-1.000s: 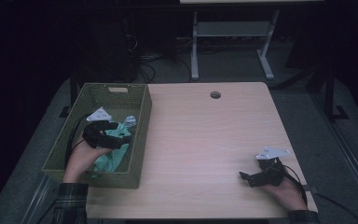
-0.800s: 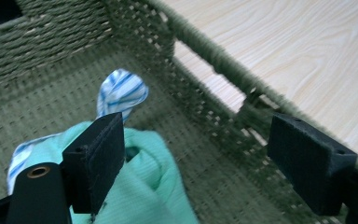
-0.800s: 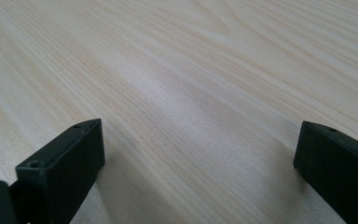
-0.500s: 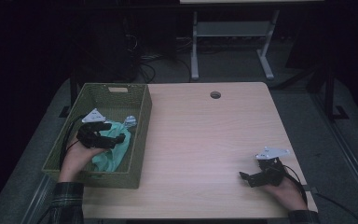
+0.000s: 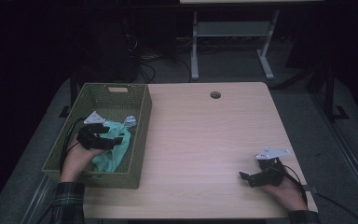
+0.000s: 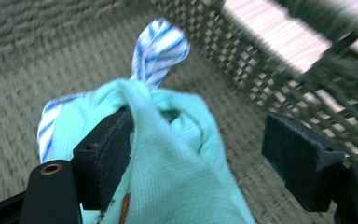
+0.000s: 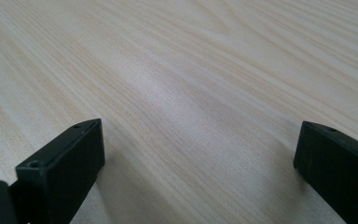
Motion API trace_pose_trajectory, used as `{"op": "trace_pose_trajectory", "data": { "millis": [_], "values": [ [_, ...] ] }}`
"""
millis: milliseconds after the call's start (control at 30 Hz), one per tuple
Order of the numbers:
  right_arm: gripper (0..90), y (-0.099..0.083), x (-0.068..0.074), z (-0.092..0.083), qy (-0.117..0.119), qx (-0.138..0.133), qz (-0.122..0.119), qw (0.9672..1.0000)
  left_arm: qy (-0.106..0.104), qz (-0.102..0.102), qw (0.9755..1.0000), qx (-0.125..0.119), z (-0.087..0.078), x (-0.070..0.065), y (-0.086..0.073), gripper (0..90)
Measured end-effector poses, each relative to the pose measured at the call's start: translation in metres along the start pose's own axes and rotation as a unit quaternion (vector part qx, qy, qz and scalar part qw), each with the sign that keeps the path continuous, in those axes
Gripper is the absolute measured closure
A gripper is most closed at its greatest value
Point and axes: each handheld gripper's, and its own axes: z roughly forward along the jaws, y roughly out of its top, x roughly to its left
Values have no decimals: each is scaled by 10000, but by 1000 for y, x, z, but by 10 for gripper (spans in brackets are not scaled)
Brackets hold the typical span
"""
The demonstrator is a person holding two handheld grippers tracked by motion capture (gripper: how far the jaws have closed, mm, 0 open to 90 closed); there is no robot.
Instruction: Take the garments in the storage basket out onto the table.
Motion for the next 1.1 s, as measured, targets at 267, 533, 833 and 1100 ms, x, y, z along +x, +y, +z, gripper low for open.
{"op": "trace_pose_trajectory", "data": {
  "millis": [267, 533, 833, 1100],
  "values": [
    [15, 0, 0, 0, -1, -1, -2, 10000, 65, -77, 9992, 398, 8, 0, -1, 268],
    [16, 0, 0, 0, 1, 1, 1, 10000, 77, -246, 9973, 685, 13, 0, -2, 364],
    [16, 0, 0, 0, 0, -1, -1, 10000, 128, -380, 9953, 882, 15, 2, -3, 426],
    [16, 0, 0, 0, 1, -1, -1, 10000, 132, -308, 9943, 1017, 16, 1, -4, 581]
  ]
}}
